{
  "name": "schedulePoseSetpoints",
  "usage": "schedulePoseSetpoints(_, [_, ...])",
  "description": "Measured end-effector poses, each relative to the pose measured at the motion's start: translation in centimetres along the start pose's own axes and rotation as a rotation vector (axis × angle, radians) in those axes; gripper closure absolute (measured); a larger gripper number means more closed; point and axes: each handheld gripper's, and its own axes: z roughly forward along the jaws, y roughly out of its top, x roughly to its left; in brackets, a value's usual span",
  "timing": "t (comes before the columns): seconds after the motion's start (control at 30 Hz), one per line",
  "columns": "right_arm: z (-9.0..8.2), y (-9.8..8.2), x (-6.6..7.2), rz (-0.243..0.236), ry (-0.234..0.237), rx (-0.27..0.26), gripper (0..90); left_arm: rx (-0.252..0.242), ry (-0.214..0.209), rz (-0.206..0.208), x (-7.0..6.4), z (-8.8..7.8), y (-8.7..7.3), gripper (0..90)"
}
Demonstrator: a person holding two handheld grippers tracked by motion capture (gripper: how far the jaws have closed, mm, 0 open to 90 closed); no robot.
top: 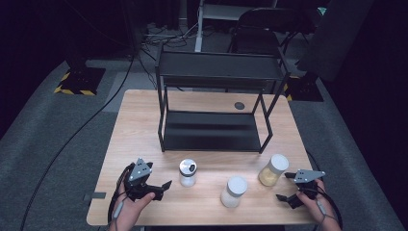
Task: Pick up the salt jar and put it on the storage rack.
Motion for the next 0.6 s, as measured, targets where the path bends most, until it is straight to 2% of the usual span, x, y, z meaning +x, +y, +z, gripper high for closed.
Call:
schedulePoseSetpoints(0.23, [0.0,0.0,0.0,0.000,0.000,0.000,0.0,0.006,-0.029,0.024,0.0,1.0,1.2,4.2])
schedulePoseSetpoints(0.6, [0.0,0.0,0.0,0.000,0.000,0.000,0.0,-0.013,-0.067,0.053,-0.4,2.5,2.4,4.2])
